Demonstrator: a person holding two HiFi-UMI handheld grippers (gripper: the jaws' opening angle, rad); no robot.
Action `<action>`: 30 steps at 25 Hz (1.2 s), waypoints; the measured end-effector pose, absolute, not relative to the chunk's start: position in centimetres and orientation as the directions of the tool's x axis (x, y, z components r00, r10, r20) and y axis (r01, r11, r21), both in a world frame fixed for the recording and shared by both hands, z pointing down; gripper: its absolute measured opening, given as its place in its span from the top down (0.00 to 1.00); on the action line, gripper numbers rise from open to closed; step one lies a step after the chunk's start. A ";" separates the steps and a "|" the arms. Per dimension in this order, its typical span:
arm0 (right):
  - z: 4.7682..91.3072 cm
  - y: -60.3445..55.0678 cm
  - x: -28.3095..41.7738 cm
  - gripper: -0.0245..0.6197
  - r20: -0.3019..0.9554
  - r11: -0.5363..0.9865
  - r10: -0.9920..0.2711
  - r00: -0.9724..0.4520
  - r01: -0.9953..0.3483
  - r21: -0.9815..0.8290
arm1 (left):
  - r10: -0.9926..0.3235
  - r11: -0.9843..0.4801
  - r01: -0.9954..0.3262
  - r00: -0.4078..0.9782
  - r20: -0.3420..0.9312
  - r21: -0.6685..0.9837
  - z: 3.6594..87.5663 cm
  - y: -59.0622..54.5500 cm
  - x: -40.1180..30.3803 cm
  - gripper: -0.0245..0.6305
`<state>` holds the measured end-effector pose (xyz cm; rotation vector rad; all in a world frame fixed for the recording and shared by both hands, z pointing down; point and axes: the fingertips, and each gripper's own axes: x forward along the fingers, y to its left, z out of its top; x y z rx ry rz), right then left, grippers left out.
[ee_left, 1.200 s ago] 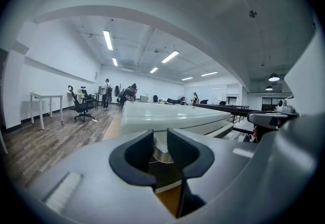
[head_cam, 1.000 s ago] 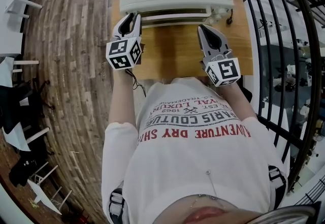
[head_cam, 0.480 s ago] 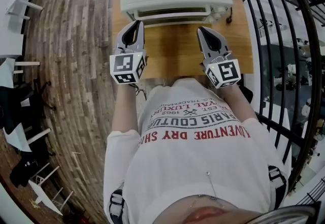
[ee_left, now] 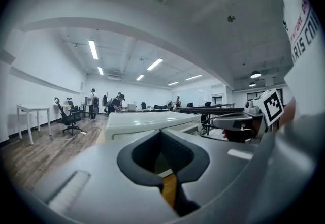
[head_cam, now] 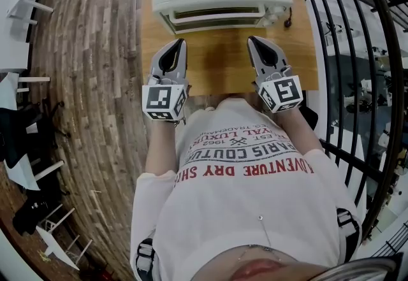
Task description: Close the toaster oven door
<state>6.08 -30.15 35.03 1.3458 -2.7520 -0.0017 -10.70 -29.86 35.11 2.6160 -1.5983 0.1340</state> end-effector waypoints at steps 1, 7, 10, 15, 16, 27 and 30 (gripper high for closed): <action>35.1 -30.1 6.1 0.98 0.071 0.615 -0.788 -0.612 -0.788 0.036 | -0.879 -0.466 -0.884 0.465 0.103 0.013 34.9 -29.6 -10.6 0.94; 35.0 -30.0 6.0 0.98 0.078 0.616 -0.787 -0.612 -0.787 0.041 | -0.869 -0.486 -0.874 0.486 0.092 0.014 34.4 -29.1 -10.2 0.94; 35.0 -29.9 6.0 0.98 0.081 0.616 -0.787 -0.612 -0.786 0.044 | -0.863 -0.499 -0.866 0.498 0.083 0.009 34.1 -28.9 -9.7 0.94; 34.9 -30.3 6.1 0.98 0.076 0.613 -0.789 -0.609 -0.789 0.043 | -0.851 -0.520 -0.854 0.519 0.081 -0.002 33.8 -29.0 -9.1 0.94; 34.8 -30.3 6.0 0.98 0.076 0.613 -0.789 -0.609 -0.789 0.043 | -0.850 -0.522 -0.853 0.520 0.081 -0.002 33.7 -29.0 -9.1 0.94; 34.7 -31.1 6.1 0.98 0.077 0.606 -0.795 -0.602 -0.794 0.044 | -0.837 -0.545 -0.838 0.542 0.081 -0.016 33.4 -29.5 -8.5 0.94; 34.5 -31.3 6.1 0.98 0.076 0.604 -0.796 -0.601 -0.796 0.043 | -0.832 -0.551 -0.834 0.549 0.077 -0.019 33.2 -29.6 -8.3 0.94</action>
